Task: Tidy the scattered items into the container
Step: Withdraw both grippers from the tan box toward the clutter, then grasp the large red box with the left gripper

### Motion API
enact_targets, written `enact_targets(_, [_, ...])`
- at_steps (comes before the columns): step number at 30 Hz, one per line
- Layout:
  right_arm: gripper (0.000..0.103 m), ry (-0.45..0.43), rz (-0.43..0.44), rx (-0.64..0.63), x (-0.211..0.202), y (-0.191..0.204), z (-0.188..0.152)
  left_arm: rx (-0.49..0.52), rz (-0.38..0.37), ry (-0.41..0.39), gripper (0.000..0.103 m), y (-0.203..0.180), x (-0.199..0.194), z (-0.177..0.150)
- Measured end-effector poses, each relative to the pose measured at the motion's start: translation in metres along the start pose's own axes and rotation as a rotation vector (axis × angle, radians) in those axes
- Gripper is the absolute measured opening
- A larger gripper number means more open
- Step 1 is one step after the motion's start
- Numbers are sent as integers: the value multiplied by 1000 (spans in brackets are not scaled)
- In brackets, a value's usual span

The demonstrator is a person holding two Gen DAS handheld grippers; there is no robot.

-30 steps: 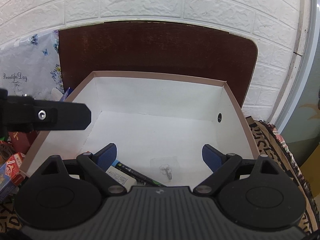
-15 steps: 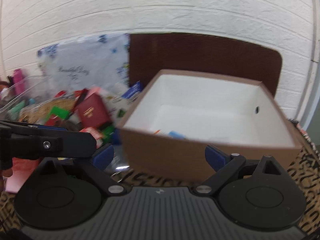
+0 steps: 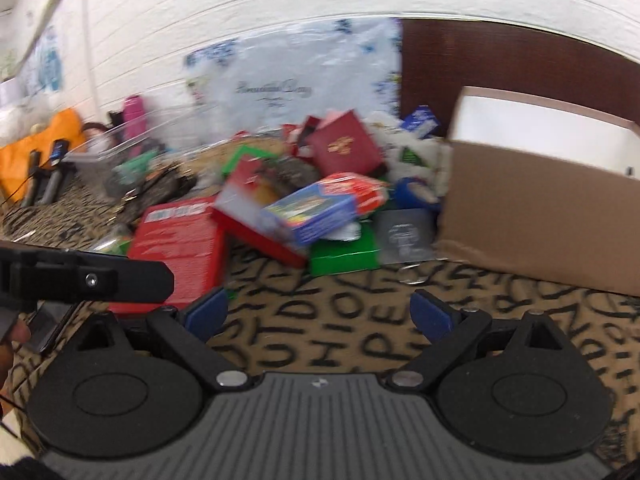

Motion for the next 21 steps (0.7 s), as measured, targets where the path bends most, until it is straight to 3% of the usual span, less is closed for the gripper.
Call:
enact_targets(8, [95,-4,108,-205,8,48,-20,-98,72,2,101,43,3,-7])
enact_targets(12, [94,-15,136,-308,17,65,-21,-93,78,1,99,49,10,-6])
enact_targets(16, [83,-13,171,-388,33,78,-20,-89,76,-3,92,55,18,0])
enact_targets(21, [79,-10,230,-433,48,89,-14,-87,91,4,88,63,27,6])
Point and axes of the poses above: each gripper's, at about its wrist camera, not at the fingertips, and x roughly the way its jaws point, y to its left, z to its top, the point moved 8 cm from there along x, roughly the way its jaws point, and after that the axes turned 8 degrees about -z, right-handed, at the moved point
